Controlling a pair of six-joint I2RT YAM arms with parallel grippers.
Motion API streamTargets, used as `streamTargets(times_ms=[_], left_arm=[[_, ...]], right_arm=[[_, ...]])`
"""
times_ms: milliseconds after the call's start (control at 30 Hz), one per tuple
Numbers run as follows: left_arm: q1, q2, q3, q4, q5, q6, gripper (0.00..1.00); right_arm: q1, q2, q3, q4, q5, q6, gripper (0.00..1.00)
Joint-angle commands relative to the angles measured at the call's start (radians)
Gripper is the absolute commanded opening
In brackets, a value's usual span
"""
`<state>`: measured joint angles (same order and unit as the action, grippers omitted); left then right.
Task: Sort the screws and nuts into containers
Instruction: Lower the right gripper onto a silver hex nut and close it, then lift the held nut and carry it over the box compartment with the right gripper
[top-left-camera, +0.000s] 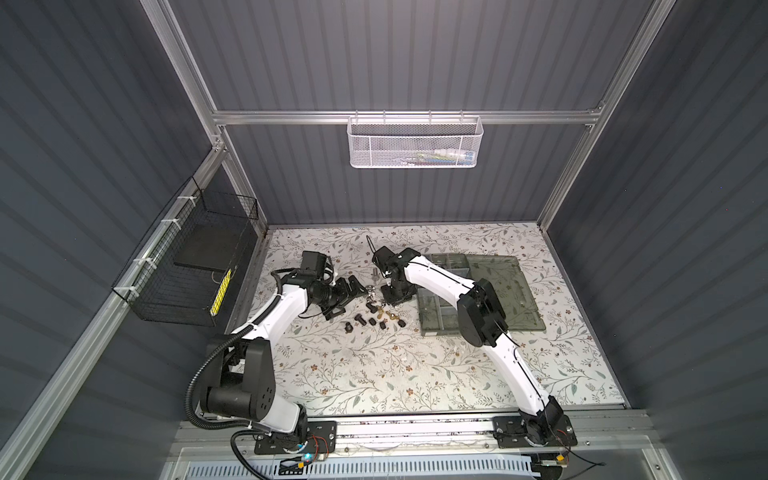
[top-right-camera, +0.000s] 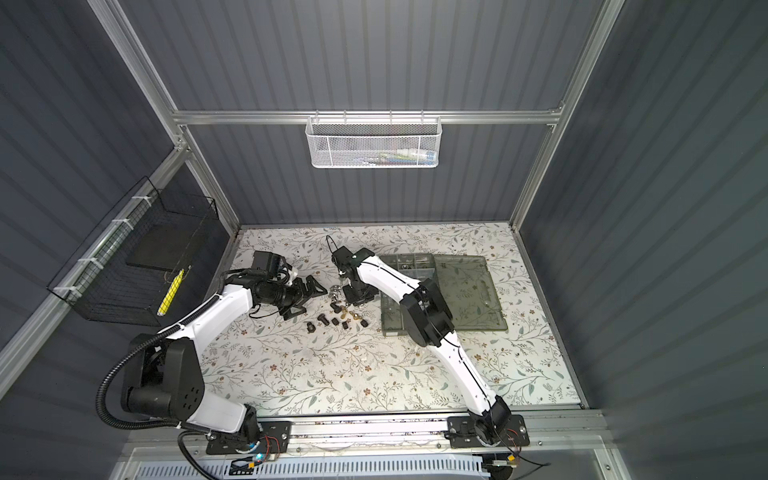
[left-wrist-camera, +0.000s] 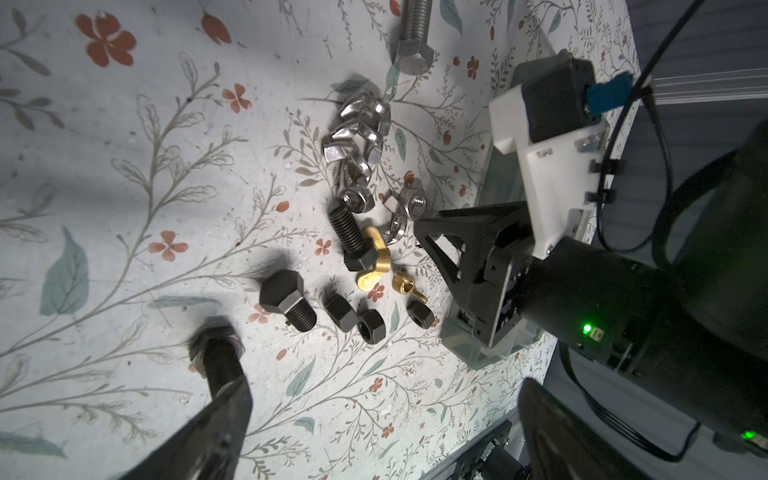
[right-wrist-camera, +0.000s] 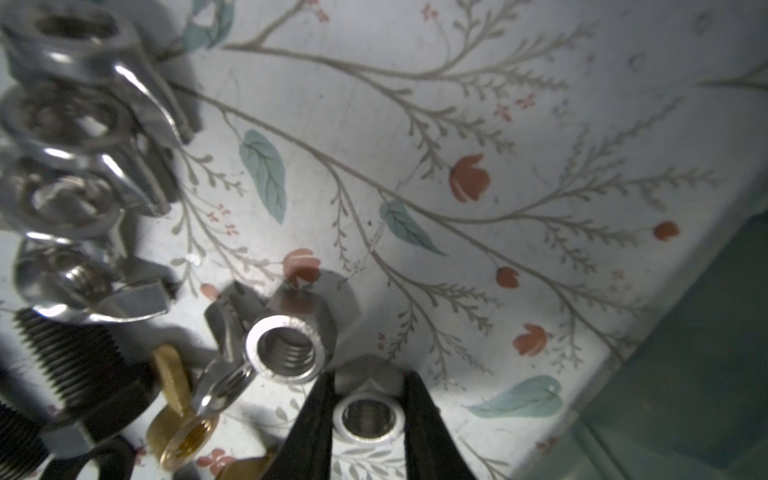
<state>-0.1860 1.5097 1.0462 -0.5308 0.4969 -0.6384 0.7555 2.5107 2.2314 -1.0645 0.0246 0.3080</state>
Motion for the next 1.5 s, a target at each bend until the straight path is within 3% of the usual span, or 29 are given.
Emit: streamTargets(times_ms=[0,667,1033,1467], left_arm=[[0.008,-0.004,-0.009,0.025,0.029,-0.032,1.0],[-0.011,0.01,0.045,0.246,0.063,-0.197,1.0],[-0.137,0.155,0.288,0.272,0.032,-0.192,1.0],[-0.251,0.376,0.605,0.224,0.044,-0.137,1.0]], right_arm=[[0.005,0.006,-0.024,-0.044,0.006,0.006,0.23],[-0.092,-0.136,0.14,-0.061,-0.114,0.097,0.18],[-0.211,-0.222,0.145,-0.07,-0.152,0.128,0.18],[-0.38,-0.319,-0.071,0.021,-0.178,0.136,0.19]])
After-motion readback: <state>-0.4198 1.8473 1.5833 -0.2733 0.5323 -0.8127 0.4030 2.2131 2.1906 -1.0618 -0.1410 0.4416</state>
